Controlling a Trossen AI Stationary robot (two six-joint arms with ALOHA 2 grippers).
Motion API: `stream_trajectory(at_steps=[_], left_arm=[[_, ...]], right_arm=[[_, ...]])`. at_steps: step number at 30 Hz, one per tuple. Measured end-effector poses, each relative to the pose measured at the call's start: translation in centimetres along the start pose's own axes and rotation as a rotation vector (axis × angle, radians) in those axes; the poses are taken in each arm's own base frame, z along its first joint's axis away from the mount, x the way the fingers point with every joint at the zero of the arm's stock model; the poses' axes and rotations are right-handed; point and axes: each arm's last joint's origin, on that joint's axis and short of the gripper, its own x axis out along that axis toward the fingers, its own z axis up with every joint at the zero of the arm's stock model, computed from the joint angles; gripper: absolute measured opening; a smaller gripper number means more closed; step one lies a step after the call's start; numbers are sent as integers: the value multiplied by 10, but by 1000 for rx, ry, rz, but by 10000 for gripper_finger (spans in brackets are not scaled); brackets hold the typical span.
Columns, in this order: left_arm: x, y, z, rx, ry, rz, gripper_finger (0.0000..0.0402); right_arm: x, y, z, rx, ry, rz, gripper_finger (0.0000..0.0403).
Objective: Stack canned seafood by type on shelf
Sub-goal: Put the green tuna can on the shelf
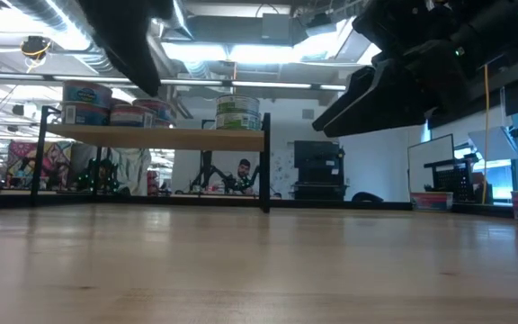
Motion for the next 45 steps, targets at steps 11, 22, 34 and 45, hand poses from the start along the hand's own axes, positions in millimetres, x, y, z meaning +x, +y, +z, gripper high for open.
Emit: stream_trajectory(at_steps=[11, 22, 34, 45], left_arm=[[-41, -66, -41, -100, 51, -288, 331], [-49, -125, -95, -241, 370, -379, 331], [-42, -172, -151, -336, 754, -307, 331], [-40, -186, -179, -290, 1049, -248, 331]], right_arm=[[0, 0, 0, 5, -3, 12, 335], [0, 0, 5, 22, -44, 13, 335], [0, 0, 4, 28, -42, 13, 335], [0, 0, 4, 28, -41, 13, 335]])
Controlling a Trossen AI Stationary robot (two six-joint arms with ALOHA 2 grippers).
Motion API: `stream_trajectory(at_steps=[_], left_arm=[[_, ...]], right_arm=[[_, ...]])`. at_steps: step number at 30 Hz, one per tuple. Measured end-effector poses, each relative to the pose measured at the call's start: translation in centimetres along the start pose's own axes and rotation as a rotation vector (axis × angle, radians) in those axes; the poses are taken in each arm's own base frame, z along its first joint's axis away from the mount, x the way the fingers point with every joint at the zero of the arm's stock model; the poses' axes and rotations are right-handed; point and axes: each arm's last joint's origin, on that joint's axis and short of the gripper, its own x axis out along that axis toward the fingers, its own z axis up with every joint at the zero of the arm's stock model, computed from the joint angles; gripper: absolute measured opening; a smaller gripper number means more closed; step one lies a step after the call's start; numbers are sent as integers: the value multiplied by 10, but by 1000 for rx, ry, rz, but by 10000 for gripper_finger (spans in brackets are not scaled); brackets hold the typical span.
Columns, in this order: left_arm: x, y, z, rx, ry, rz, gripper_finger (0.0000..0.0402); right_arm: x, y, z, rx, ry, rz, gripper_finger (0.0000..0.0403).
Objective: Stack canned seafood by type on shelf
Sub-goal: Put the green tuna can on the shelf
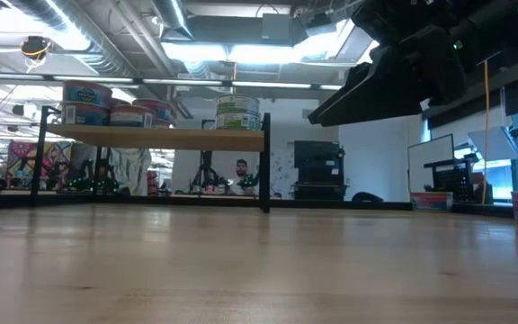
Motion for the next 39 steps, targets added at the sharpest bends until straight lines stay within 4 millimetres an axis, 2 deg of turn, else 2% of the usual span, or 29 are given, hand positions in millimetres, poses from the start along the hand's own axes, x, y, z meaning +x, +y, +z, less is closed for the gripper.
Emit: stream_trajectory(at_steps=[5, 9, 14, 21, 31, 39], left_arm=[[13, 2, -5, 40, 36, 66, 331], [25, 4, -1, 83, 36, 132, 331], [24, 1, 10, 147, -4, 125, 331], [8, 3, 46, 208, -154, 149, 331], [-20, 7, 106, 339, -341, 155, 331], [-42, 11, 152, 409, -555, 168, 331]], right_arm=[[0, 0, 0, 0, 0, 0, 335], [0, 0, 0, 0, 0, 0, 335], [0, 0, 0, 0, -1, 0, 335], [0, 0, 0, 0, 0, 0, 335], [0, 0, -1, 9, 7, 1, 335], [0, 0, -2, 11, 17, 1, 335]])
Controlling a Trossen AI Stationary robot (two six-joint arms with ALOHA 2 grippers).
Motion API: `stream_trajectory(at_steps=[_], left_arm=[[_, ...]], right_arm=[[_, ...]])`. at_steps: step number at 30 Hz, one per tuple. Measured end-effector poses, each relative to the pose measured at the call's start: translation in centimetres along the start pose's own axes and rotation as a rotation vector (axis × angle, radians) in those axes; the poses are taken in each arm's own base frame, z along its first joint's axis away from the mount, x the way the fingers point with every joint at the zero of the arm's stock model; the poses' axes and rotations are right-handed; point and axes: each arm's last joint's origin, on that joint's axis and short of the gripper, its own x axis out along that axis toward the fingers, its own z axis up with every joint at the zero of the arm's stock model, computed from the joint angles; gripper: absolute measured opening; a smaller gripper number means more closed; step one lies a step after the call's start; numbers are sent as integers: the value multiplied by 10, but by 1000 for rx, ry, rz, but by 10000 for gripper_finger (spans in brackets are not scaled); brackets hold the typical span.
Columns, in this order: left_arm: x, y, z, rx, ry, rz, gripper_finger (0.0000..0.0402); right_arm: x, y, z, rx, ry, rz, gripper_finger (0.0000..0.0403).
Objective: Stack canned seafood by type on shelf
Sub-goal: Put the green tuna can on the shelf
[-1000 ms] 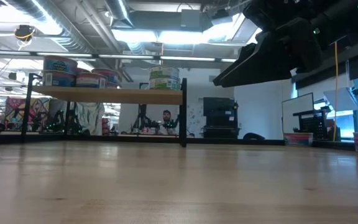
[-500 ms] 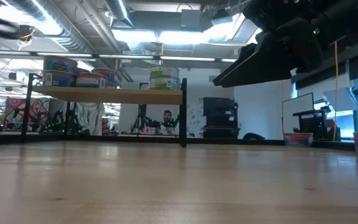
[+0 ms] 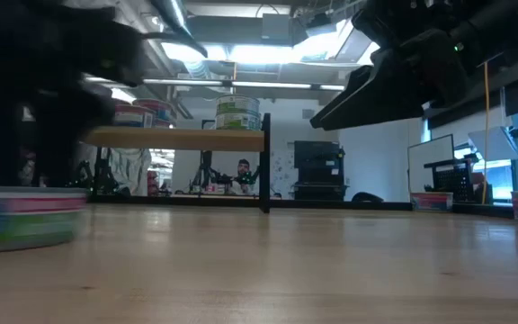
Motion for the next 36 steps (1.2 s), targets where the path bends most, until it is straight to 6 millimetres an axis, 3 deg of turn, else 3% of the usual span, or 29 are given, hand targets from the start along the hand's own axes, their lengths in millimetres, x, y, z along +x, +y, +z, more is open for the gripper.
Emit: stream_trajectory(at_steps=[13, 17, 24, 31, 36], left_arm=[[8, 38, 55, 40, -257, 43, 331], [0, 40, 63, 55, -267, 44, 331], [-37, 26, 51, 98, -311, -17, 331], [-26, 11, 27, 131, -342, -54, 331], [-13, 7, 8, 114, -387, 35, 331]], right_arm=[[0, 0, -4, -18, 38, 0, 335], [0, 0, -4, -17, 36, 1, 335], [0, 1, -3, 35, 35, 25, 335], [5, 4, -3, 80, -1, 69, 335], [14, 9, -5, 109, -42, 97, 335]])
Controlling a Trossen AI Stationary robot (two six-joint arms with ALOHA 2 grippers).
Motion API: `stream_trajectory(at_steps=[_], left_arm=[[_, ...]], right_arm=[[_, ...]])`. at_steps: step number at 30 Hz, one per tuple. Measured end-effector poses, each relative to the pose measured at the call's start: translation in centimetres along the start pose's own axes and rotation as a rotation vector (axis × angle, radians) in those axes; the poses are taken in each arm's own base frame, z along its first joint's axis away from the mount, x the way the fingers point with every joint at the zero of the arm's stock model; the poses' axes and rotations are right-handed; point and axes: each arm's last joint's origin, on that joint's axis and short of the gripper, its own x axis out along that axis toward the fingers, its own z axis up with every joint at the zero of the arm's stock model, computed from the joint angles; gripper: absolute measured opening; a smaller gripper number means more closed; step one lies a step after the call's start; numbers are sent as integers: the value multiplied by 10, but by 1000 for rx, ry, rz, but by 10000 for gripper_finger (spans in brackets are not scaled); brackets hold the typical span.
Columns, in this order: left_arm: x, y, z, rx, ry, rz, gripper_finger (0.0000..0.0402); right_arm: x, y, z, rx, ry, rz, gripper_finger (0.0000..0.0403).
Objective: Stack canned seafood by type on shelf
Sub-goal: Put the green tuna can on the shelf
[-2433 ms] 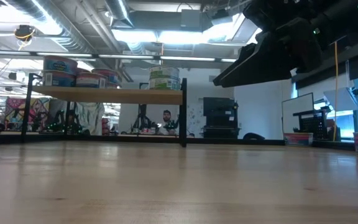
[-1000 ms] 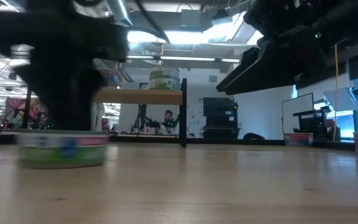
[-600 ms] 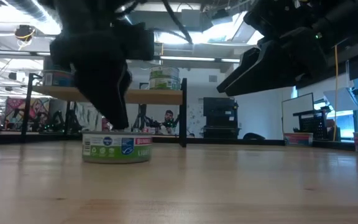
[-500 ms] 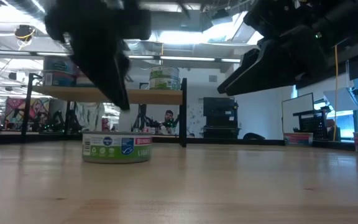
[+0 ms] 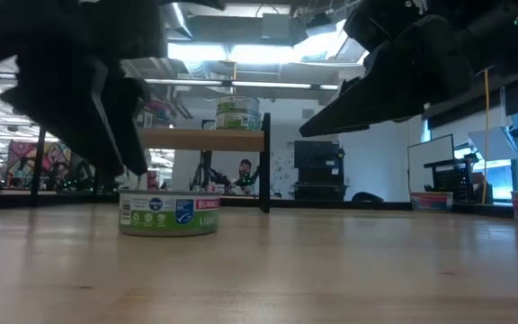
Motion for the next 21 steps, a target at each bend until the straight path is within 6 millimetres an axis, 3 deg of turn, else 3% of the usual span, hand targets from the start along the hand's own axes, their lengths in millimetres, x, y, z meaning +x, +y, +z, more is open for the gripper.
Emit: stream_trajectory(at_steps=[7, 11, 16, 21], left_arm=[[-3, -8, -13, 17, -44, 63, 331], [0, -5, -23, 3, -12, 84, 310], [-5, -3, -20, 30, -23, 76, 254], [-31, 5, -10, 61, -106, 34, 151]], right_arm=[[10, 3, -5, 33, -38, 4, 335], [10, 3, -4, 37, -44, -2, 335], [10, 3, -2, 46, -67, -8, 335], [11, 1, -2, 84, -65, -15, 335]])
